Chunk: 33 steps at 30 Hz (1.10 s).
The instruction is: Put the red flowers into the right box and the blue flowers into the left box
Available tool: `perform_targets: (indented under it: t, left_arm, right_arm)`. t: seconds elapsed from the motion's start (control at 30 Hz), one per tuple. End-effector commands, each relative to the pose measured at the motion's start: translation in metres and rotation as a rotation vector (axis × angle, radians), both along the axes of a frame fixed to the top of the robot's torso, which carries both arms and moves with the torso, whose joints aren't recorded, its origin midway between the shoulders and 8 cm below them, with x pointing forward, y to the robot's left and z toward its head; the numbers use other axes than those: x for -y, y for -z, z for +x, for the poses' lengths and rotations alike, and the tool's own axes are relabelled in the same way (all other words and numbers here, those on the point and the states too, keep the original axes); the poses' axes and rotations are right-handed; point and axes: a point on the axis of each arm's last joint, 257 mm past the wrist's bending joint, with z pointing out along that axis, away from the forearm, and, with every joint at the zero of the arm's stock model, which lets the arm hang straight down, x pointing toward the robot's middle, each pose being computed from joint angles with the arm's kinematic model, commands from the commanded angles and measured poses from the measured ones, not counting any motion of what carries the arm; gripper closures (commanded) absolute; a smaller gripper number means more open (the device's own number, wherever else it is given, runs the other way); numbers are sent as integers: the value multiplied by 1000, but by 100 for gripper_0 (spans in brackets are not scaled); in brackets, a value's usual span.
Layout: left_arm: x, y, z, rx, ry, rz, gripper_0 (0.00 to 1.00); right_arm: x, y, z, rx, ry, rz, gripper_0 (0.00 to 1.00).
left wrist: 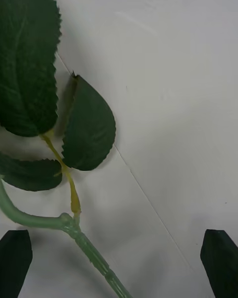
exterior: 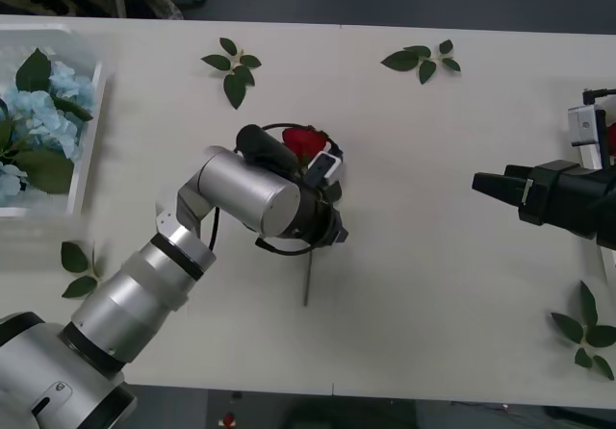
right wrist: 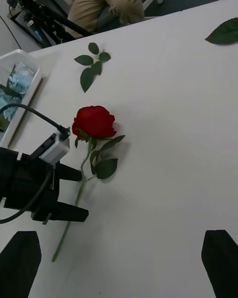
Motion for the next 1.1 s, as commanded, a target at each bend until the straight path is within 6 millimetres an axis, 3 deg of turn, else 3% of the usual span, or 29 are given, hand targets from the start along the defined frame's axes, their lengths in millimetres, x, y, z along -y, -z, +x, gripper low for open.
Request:
perform_targets:
  t: [0.03,0.17,0.27,0.33,0.37,0.47,0.53,1.1]
  left_arm:
    - [1,-13,14,26,-10,14,0]
    - [0,-13,14,39,5,35,1]
    - [-2,-12,15,45,8,51,13]
    - [-2,-13,16,52,11,55,26]
    - [-3,-13,17,55,11,58,41]
    - [-5,-13,17,56,13,68,70]
    - [-4,-13,17,57,15,71,83]
    - [-14,-11,21,67,11,97,99]
  right_arm:
    - [-13,-23,2,79,-43,-23,5]
    - [-13,-24,3,81,-43,-20,5]
    - [-13,-25,3,83,-41,-19,5]
    - [-13,-26,4,84,-40,-18,5]
    - [-13,-26,4,85,-40,-16,5]
    - [-13,-26,4,84,-39,-17,5]
    - [-13,-27,4,85,-40,-17,5]
    - [-13,-28,5,83,-37,-12,5]
